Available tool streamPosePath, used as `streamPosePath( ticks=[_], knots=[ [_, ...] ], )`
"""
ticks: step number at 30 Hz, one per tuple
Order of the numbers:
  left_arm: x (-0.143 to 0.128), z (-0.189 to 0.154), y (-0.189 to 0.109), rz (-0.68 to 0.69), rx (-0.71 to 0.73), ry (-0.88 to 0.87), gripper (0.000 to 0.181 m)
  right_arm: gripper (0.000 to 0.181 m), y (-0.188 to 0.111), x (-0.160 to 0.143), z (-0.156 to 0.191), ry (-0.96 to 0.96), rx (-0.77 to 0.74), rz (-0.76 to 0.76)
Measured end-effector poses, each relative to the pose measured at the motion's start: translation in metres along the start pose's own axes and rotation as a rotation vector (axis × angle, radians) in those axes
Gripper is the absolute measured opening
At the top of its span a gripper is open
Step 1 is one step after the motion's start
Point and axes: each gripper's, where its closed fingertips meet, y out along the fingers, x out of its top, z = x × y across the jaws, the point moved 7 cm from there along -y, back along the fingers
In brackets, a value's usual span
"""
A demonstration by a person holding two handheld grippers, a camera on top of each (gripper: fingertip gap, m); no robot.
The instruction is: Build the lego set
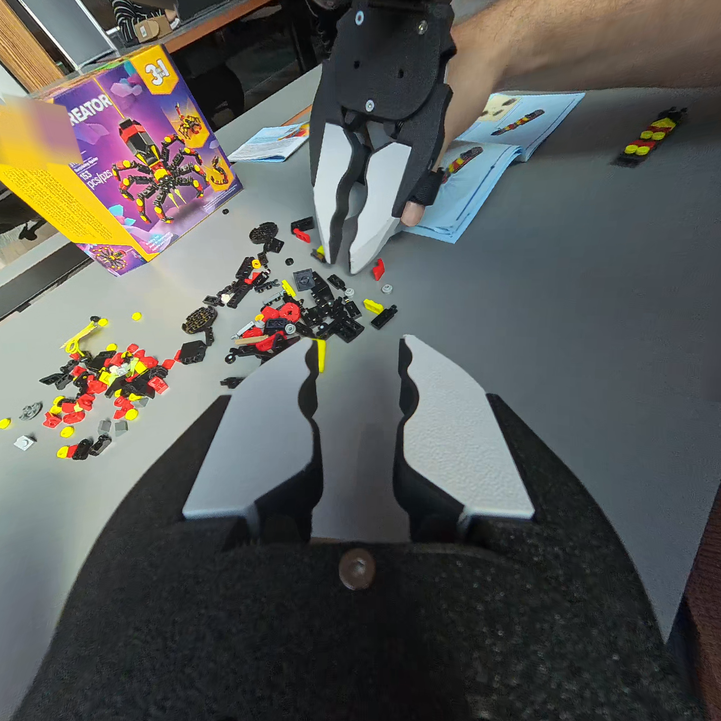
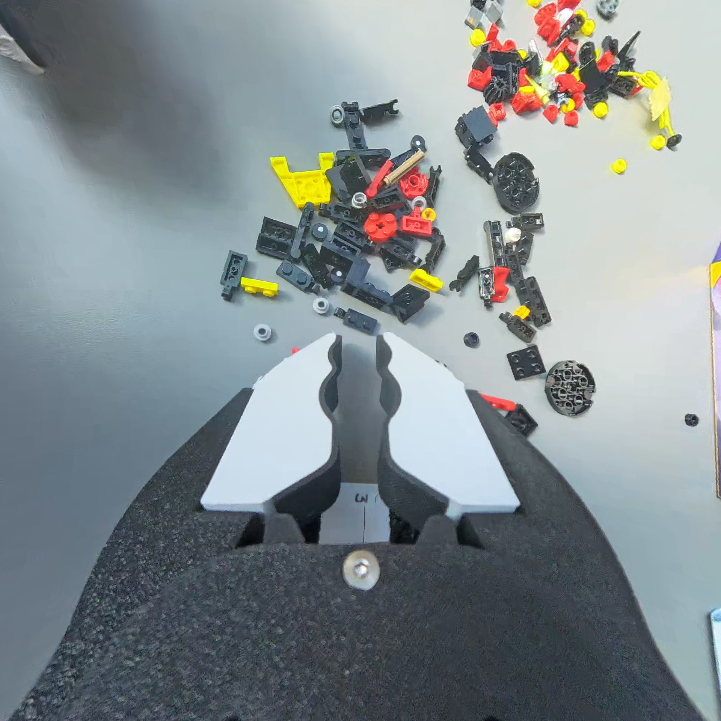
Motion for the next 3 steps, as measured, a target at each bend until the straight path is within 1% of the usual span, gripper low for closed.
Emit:
streamPosePath(
  ticks=[3],
  knots=[
    [-0.0018,0.0028,-0.0028,-0.018,-0.024,-0.060,0.039,0.026,0.0029,0.0045,-0.0023,0.120,0.052,0.016]
  ],
)
